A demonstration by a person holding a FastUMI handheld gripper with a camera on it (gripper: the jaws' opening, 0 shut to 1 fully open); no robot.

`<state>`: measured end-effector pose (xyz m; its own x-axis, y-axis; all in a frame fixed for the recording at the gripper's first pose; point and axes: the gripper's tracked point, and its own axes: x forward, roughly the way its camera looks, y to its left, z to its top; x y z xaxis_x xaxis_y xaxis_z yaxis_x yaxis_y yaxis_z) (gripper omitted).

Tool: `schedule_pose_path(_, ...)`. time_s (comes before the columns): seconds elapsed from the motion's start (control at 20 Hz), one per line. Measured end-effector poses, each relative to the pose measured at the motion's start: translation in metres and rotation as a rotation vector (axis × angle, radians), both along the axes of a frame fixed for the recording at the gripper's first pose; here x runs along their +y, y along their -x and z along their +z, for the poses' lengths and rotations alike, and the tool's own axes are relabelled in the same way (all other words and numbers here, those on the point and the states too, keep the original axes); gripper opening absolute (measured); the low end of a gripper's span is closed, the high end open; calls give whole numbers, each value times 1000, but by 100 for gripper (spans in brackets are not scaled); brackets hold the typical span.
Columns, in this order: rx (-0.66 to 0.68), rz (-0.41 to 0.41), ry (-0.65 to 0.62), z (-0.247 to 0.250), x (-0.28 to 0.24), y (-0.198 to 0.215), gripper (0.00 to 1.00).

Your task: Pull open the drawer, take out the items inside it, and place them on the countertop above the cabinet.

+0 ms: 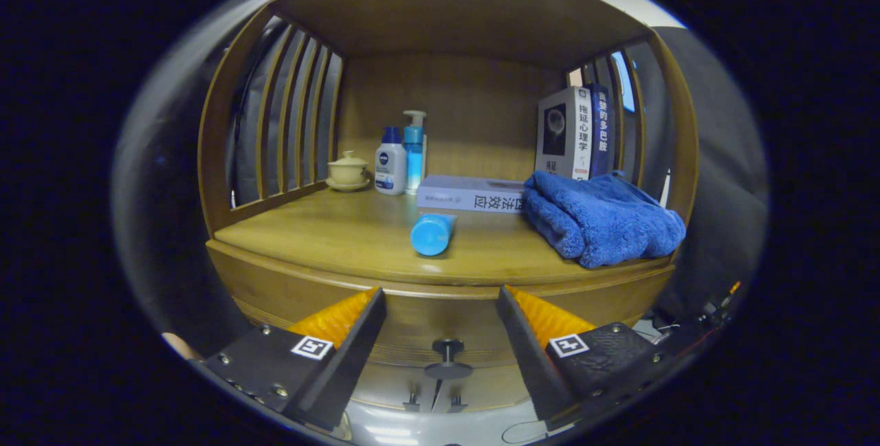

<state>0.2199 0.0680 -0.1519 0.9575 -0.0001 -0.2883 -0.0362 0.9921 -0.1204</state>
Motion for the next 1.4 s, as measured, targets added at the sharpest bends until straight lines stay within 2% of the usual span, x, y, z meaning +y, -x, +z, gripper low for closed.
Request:
schedule_pose_path(0.4, 3, 13, 68, -3, 1, 1, 99)
schedule_pose_path(0.7, -7, 44, 37, -1, 14, 15, 99)
schedule_pose_path(1.05, -87, 24, -27, 49, -4, 41, 99)
schedule_pose_path(1.4, -199, -16, -39, 121, -45, 87, 98)
